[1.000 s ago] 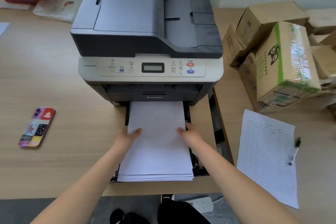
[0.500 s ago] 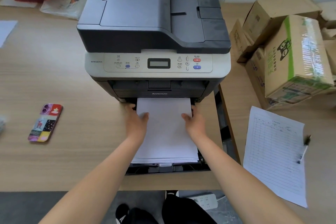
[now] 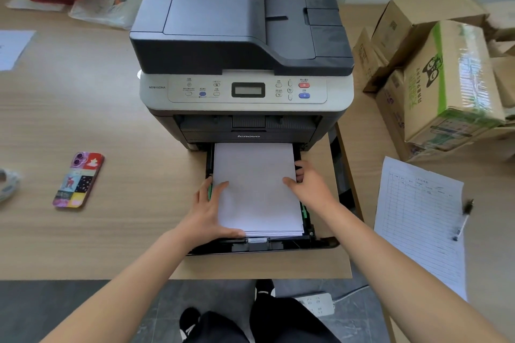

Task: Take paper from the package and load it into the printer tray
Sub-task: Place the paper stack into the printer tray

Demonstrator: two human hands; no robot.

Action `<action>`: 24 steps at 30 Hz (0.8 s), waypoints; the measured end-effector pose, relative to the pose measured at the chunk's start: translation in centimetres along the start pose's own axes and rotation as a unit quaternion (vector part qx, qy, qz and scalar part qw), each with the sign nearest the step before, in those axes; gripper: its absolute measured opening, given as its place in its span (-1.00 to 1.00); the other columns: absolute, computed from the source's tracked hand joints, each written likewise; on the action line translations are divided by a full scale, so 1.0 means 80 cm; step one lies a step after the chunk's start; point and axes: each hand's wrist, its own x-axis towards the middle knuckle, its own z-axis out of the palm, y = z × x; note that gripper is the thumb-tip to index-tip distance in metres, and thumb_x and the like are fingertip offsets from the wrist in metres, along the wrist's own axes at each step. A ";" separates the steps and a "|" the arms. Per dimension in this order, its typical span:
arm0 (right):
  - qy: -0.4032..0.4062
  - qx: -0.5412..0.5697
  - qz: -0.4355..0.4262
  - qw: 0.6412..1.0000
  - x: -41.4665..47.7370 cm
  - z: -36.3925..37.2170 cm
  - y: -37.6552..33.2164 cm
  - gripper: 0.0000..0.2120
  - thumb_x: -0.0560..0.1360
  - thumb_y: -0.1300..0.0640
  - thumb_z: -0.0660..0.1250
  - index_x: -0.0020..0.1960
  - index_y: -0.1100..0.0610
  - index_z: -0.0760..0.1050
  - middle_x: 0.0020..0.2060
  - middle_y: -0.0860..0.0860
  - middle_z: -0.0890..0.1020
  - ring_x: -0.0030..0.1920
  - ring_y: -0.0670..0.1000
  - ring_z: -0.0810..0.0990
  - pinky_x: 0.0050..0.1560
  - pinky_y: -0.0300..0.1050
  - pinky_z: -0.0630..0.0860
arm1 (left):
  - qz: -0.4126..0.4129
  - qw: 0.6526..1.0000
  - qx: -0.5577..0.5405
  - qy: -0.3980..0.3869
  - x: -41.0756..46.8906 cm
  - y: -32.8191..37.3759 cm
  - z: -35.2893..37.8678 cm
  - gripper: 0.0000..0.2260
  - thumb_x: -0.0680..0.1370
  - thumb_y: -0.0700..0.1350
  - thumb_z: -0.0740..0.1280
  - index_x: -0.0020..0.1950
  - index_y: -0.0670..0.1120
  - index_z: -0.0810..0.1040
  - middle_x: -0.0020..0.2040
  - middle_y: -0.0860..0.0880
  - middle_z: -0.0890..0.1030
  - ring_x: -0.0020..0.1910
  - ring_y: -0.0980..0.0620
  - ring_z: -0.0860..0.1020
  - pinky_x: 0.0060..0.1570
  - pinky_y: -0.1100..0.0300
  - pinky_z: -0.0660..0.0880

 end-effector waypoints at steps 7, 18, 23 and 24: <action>-0.121 -0.213 -0.098 0.964 -0.040 0.013 0.006 -0.14 0.28 -0.27 0.47 0.47 -0.08 0.22 0.43 0.00 0.15 0.45 0.12 0.10 0.48 0.08 0.14 | 0.021 0.987 0.142 0.071 -0.006 0.008 0.000 0.05 0.18 0.53 0.29 0.53 0.01 0.17 0.58 -0.14 0.06 0.48 -0.20 0.20 0.16 -0.13 0.55; -0.028 -0.335 -0.148 0.930 -0.061 0.031 0.020 -0.24 0.29 -0.30 0.43 0.36 0.02 0.34 0.31 0.02 0.31 0.31 0.09 0.28 0.34 0.01 0.30 | -0.066 0.977 0.194 0.054 0.005 0.037 0.004 0.08 0.24 0.40 0.46 0.56 -0.04 0.04 0.55 -0.18 -0.04 0.41 -0.22 0.25 0.07 -0.04 0.58; -0.062 -0.247 -0.044 0.966 -0.055 0.032 0.006 -0.11 0.18 -0.17 0.55 0.39 -0.02 0.24 0.34 0.01 0.24 0.38 0.09 0.20 0.36 0.03 0.29 | -0.105 0.977 0.186 0.000 0.017 0.046 -0.001 0.20 0.25 0.33 0.51 0.60 0.05 -0.23 0.58 -0.21 -0.23 0.47 -0.30 0.16 0.25 -0.05 0.48; -0.074 -0.248 -0.035 0.965 -0.052 0.032 0.003 -0.10 0.18 -0.14 0.56 0.40 -0.02 0.21 0.34 0.02 0.22 0.39 0.10 0.18 0.37 0.04 0.28 | -0.105 0.979 0.172 -0.012 0.018 0.044 -0.004 0.21 0.26 0.30 0.52 0.59 0.07 -0.27 0.58 -0.21 -0.27 0.50 -0.32 0.11 0.26 -0.08 0.47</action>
